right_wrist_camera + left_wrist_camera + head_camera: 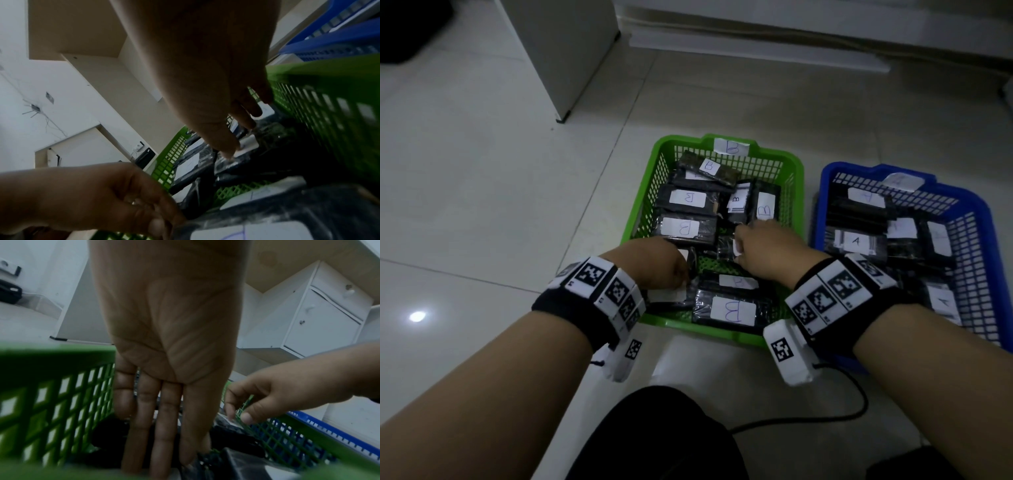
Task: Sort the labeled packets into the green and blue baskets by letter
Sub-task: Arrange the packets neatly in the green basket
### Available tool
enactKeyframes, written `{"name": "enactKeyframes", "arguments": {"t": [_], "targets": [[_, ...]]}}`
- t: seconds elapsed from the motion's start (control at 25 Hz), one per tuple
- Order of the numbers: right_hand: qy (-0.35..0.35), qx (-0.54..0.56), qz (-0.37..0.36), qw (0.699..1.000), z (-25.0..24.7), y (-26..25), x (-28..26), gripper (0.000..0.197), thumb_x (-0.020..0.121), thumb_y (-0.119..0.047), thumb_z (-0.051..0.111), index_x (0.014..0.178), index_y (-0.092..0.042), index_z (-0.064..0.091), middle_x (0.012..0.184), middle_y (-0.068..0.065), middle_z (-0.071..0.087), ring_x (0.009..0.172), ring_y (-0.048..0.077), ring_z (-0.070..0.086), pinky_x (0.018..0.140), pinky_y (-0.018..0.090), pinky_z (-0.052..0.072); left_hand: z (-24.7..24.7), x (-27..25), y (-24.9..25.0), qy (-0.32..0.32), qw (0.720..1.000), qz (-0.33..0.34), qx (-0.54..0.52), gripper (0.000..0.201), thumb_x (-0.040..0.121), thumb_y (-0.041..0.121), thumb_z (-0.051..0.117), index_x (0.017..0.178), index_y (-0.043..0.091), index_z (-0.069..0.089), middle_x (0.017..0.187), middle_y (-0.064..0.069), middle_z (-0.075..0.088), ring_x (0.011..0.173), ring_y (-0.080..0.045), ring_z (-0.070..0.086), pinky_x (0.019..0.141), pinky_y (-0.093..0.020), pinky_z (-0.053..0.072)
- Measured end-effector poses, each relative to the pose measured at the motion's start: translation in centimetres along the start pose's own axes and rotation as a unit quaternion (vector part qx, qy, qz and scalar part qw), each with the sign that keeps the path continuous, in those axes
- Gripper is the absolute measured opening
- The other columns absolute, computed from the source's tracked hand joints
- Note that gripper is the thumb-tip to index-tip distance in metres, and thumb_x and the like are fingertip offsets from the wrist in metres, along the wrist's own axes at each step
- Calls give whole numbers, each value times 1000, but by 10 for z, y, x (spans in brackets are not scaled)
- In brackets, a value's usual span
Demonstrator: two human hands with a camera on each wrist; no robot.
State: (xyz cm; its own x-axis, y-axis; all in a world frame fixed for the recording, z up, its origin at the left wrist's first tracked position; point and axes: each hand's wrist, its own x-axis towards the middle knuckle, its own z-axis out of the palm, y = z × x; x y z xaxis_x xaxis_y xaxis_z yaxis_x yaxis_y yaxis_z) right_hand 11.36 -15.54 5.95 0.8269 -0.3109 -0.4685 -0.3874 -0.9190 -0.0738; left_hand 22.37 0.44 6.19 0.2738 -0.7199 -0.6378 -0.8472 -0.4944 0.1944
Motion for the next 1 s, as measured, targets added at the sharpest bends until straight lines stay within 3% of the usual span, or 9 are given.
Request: {"name": "enactKeyframes", "arguments": {"t": [0.08, 0.2, 0.4, 0.52, 0.6, 0.76, 0.88, 1.0], "targets": [[14, 49, -23, 998, -2, -4, -5, 17, 89, -21, 59, 105, -18, 62, 111, 5, 53, 112, 26, 51, 84, 30, 46, 4, 2, 1, -12, 999, 1, -31, 32, 87, 48, 57, 112, 30, 68, 102, 6, 70, 99, -14, 62, 90, -30, 49], [-69, 49, -64, 994, 6, -7, -13, 20, 85, -15, 64, 104, -19, 68, 108, 0, 64, 105, 20, 59, 74, 22, 39, 12, 8, 8, -47, 990, 6, -132, 43, 78, 59, 63, 104, 25, 66, 82, 6, 74, 80, -6, 68, 76, -25, 48], [-57, 77, -73, 993, 8, -2, -17, 17, 81, -10, 67, 96, -18, 69, 87, -4, 58, 92, 17, 58, 63, 20, 35, 22, 8, 18, -18, 949, -28, -314, 47, 72, 32, 80, 101, 14, 48, 73, -1, 72, 62, -16, 72, 68, -32, 56], [-86, 79, -71, 991, 2, -4, -20, 19, 90, -26, 59, 101, -16, 71, 96, 2, 66, 89, 16, 56, 63, 20, 38, 15, 2, 21, -35, 928, 2, -371, 37, 77, 18, 77, 101, 13, 49, 72, -3, 70, 51, -10, 66, 55, -20, 53], [-114, 69, -68, 989, 0, -3, -23, 30, 93, -37, 53, 109, -16, 67, 105, 4, 65, 95, 19, 56, 68, 22, 38, 4, -2, 15, -36, 942, 15, -334, 26, 82, 18, 72, 101, 15, 54, 75, 0, 69, 54, -6, 65, 51, -14, 48], [-79, 56, -56, 994, 6, 2, -25, 25, 91, -23, 59, 116, -19, 63, 120, 5, 58, 107, 22, 56, 77, 24, 40, -22, -18, -13, 44, 993, -54, -97, 22, 85, 21, 65, 103, 25, 54, 89, 4, 63, 79, -17, 65, 70, -27, 48], [-53, 24, -53, 997, 15, -3, -24, 32, 86, -14, 62, 117, -18, 59, 120, 7, 57, 107, 25, 56, 76, 27, 43, -24, -31, -20, 52, 990, -118, 49, 24, 84, 22, 61, 106, 28, 52, 103, -3, 59, 94, -26, 60, 78, -37, 50], [-61, 16, -50, 997, 22, -10, -24, 39, 84, -8, 61, 120, -17, 52, 118, 9, 59, 104, 27, 57, 70, 30, 42, -11, -32, -15, 52, 987, -117, 102, 31, 82, 22, 64, 111, 23, 53, 109, -6, 58, 102, -28, 59, 82, -42, 53]]}}
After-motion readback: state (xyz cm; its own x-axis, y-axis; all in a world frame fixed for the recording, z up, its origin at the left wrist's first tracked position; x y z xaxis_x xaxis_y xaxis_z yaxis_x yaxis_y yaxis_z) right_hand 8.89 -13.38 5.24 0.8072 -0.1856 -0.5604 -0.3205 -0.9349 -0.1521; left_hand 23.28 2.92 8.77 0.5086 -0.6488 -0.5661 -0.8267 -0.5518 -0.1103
